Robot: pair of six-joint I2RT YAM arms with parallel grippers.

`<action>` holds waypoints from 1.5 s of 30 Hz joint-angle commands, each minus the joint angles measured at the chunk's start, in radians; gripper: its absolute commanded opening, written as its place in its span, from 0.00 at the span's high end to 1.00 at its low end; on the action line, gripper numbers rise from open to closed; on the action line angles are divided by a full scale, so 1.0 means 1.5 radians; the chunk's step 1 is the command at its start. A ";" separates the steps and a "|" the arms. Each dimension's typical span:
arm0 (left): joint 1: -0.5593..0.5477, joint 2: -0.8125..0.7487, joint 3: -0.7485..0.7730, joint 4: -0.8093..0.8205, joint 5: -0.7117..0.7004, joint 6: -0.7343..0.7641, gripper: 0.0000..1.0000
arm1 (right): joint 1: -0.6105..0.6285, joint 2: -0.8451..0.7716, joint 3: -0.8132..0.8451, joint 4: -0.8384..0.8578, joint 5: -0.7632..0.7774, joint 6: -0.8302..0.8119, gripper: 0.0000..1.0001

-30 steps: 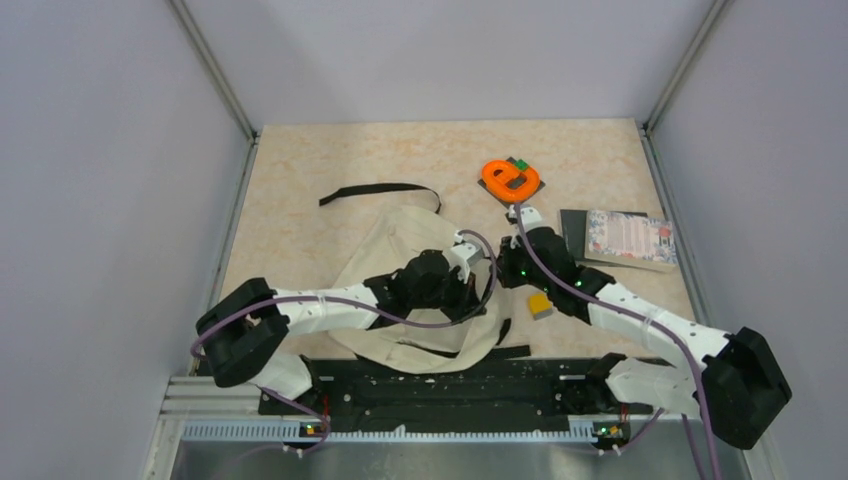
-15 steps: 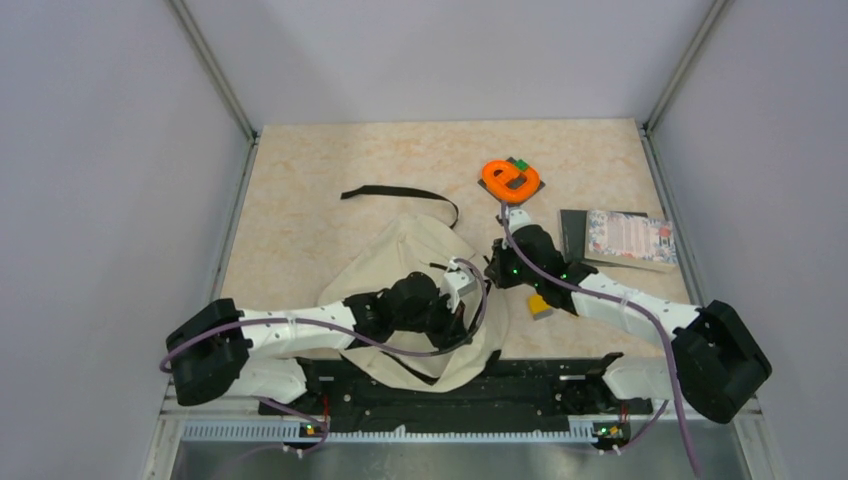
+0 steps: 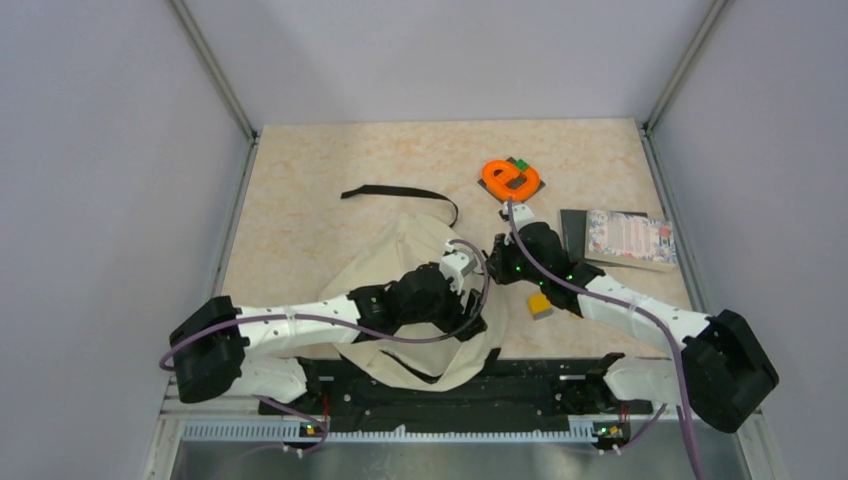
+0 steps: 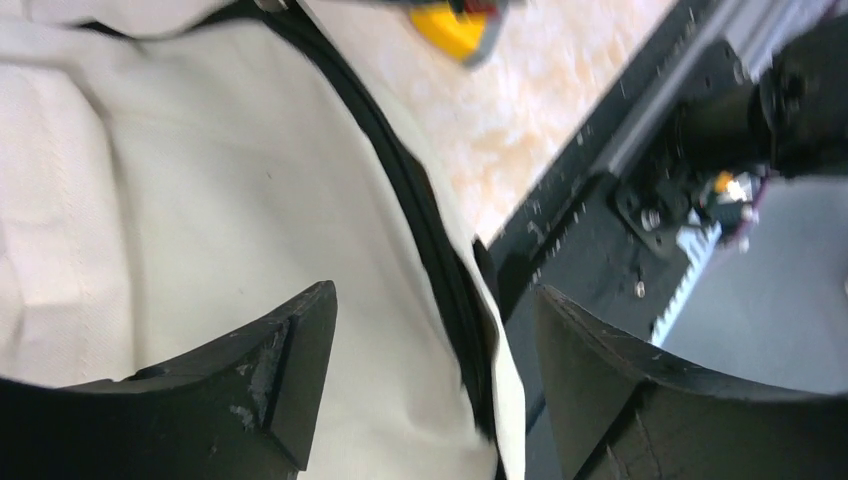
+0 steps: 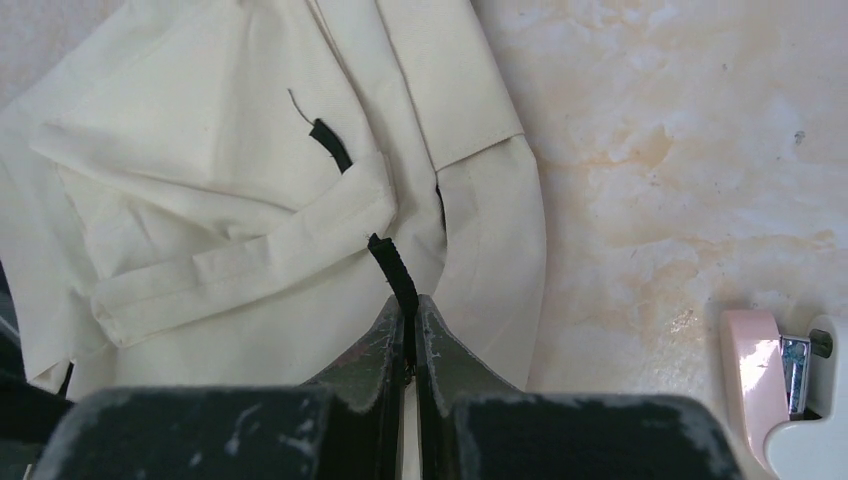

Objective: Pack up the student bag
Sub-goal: Unzip the student bag at the center of the board.

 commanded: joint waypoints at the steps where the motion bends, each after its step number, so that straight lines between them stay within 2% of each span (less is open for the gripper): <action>1: 0.007 0.049 0.067 0.022 -0.120 -0.056 0.23 | -0.007 -0.044 0.008 0.015 -0.003 -0.003 1.00; 5: 0.016 0.093 0.104 0.020 -0.141 -0.071 0.23 | -0.007 -0.055 0.007 0.006 -0.002 -0.004 1.00; 7: 0.018 0.112 0.118 0.012 -0.149 -0.078 0.26 | -0.007 -0.060 0.008 0.003 -0.002 -0.005 1.00; 10: 0.018 0.128 0.131 0.008 -0.155 -0.080 0.48 | -0.007 -0.067 0.009 0.002 -0.001 -0.009 1.00; 15: 0.018 0.135 0.143 0.004 -0.142 -0.060 0.96 | -0.007 -0.071 0.012 0.002 0.003 -0.015 1.00; 16: 0.018 0.134 0.142 0.003 -0.139 -0.057 1.00 | -0.007 -0.070 0.012 0.002 0.003 -0.014 1.00; 20: 0.018 0.121 0.127 0.009 -0.124 -0.047 1.00 | -0.007 -0.056 0.019 0.002 0.015 -0.011 1.00; 26: 0.018 0.080 0.078 0.057 -0.030 -0.001 1.00 | -0.008 -0.021 0.036 0.002 0.024 -0.004 1.00; 31: 0.018 0.045 0.052 0.063 0.011 0.035 1.00 | -0.010 0.029 0.063 0.014 0.021 -0.002 1.00; 40: 0.018 -0.042 0.040 0.011 -0.017 0.084 1.00 | -0.018 0.102 0.088 0.036 -0.004 0.003 1.00; 45: 0.018 -0.062 0.044 -0.009 0.021 0.108 1.00 | -0.021 0.126 0.089 0.069 -0.018 0.006 1.00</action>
